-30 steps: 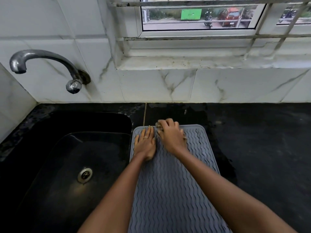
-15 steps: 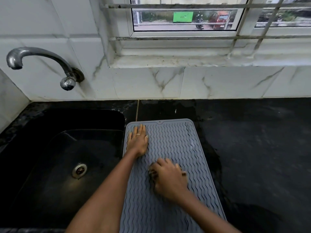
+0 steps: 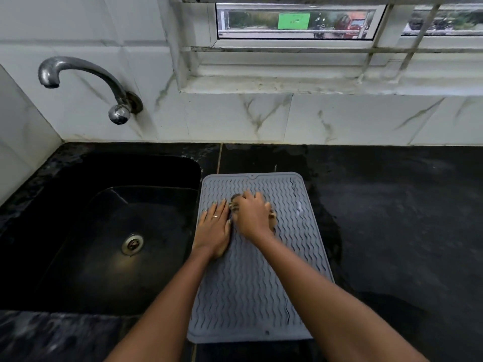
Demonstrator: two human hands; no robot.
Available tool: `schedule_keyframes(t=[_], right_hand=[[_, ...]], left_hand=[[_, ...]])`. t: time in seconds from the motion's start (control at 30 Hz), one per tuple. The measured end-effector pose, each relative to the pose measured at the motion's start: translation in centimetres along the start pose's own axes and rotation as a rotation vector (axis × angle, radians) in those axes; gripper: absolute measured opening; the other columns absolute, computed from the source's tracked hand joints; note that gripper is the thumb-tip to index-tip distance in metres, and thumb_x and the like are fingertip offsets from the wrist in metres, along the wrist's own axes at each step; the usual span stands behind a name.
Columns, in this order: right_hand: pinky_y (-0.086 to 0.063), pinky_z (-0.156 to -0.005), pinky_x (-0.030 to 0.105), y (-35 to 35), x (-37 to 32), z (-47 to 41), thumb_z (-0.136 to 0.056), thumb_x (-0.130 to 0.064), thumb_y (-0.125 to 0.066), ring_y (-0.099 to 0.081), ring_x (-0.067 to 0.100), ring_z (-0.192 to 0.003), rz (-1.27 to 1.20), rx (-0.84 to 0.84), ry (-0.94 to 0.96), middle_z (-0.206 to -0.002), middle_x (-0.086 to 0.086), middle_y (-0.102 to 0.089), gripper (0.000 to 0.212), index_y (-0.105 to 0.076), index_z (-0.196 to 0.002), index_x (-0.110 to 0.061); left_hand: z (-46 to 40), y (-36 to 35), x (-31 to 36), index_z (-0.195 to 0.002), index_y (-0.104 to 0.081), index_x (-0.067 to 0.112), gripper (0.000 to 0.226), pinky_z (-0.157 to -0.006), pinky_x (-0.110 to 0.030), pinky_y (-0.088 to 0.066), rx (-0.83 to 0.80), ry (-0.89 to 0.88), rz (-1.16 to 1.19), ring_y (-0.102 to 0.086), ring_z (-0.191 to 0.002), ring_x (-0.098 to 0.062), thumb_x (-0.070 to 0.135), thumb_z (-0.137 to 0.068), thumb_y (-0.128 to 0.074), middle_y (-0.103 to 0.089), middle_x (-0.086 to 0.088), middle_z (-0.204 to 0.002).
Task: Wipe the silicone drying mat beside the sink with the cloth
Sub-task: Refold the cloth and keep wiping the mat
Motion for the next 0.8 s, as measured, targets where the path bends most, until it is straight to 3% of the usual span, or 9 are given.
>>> schedule_keyframes(t=[0.23,0.33,0.4,0.47,0.57,0.63,0.8], right_hand=[[-0.041,-0.094,0.04,0.2,-0.7,11.3,-0.083,-0.025,-0.065,-0.052,0.02,-0.104,-0.052,-0.138,-0.039,-0.109,-0.001,-0.061,0.021,-0.064,-0.103,-0.019],[-0.05,-0.083,0.036,0.8,-0.9,10.3,-0.085,-0.026,-0.061,-0.058,0.021,-0.085,-0.01,-0.272,-0.051,-0.089,0.002,-0.061,0.011,-0.064,-0.089,-0.016],[-0.052,-0.076,0.036,2.2,-1.0,6.8,-0.086,-0.025,-0.058,-0.06,0.021,-0.078,-0.011,-0.21,-0.062,-0.079,0.003,-0.06,0.012,-0.064,-0.085,-0.015],[-0.049,-0.087,0.043,3.3,-1.2,3.3,-0.089,-0.02,-0.057,-0.058,0.025,-0.098,-0.01,-0.092,-0.03,-0.101,0.006,-0.062,0.017,-0.063,-0.103,-0.015],[-0.035,-0.103,0.054,0.3,-0.8,1.2,-0.089,-0.014,-0.054,-0.039,0.034,-0.125,0.13,-0.253,0.012,-0.136,0.009,-0.046,0.043,-0.047,-0.132,-0.018],[-0.03,-0.102,0.057,-0.8,-0.6,1.5,-0.086,-0.011,-0.055,-0.035,0.036,-0.126,0.187,-0.258,0.022,-0.138,0.009,-0.043,0.048,-0.046,-0.132,-0.018],[-0.039,-0.097,0.053,0.0,-1.0,6.6,-0.079,-0.009,-0.063,-0.045,0.029,-0.114,0.087,-0.131,0.039,-0.124,0.006,-0.056,0.038,-0.058,-0.117,-0.015]], left_hand=[[1.3,0.2,0.2,-0.153,-0.005,0.018,0.055,-0.122,-0.036,-0.002,0.002,-0.064,-0.008,0.001,-0.149,-0.016,0.027,-0.102,-0.024,-0.003,0.0,-0.162],[2.0,0.1,0.3,-0.153,-0.003,0.018,0.056,-0.121,-0.035,0.0,0.003,-0.057,-0.021,0.001,-0.149,-0.016,0.028,-0.102,-0.023,-0.002,0.001,-0.162],[2.5,0.0,0.3,-0.153,-0.004,0.019,0.055,-0.12,-0.034,0.001,0.004,-0.051,-0.022,0.001,-0.149,-0.016,0.029,-0.103,-0.022,-0.003,0.001,-0.162],[3.1,-0.1,0.1,-0.153,-0.005,0.019,0.054,-0.119,-0.032,0.0,0.02,-0.046,-0.016,-0.002,-0.149,-0.016,0.03,-0.103,-0.022,-0.005,0.0,-0.162],[4.3,-0.3,0.1,-0.153,-0.005,0.017,0.056,-0.121,-0.032,-0.002,0.029,-0.049,-0.012,-0.003,-0.149,-0.015,0.032,-0.102,-0.022,-0.007,-0.001,-0.162],[4.9,-0.4,-0.1,-0.153,-0.005,0.016,0.056,-0.122,-0.032,-0.002,0.029,-0.052,-0.016,-0.002,-0.149,-0.014,0.032,-0.102,-0.022,-0.006,-0.001,-0.162],[6.1,-0.5,-0.3,-0.153,-0.006,0.014,0.055,-0.122,-0.031,-0.002,0.015,-0.061,-0.035,-0.001,-0.149,-0.014,0.029,-0.103,-0.022,-0.005,-0.002,-0.162]])
Point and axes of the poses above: each hand's wrist, its own z-axis away from the middle knuckle, its own y-axis out of the back of the hand, x = y × z, the point moved 9 cm from there along -z, towards the middle knuckle
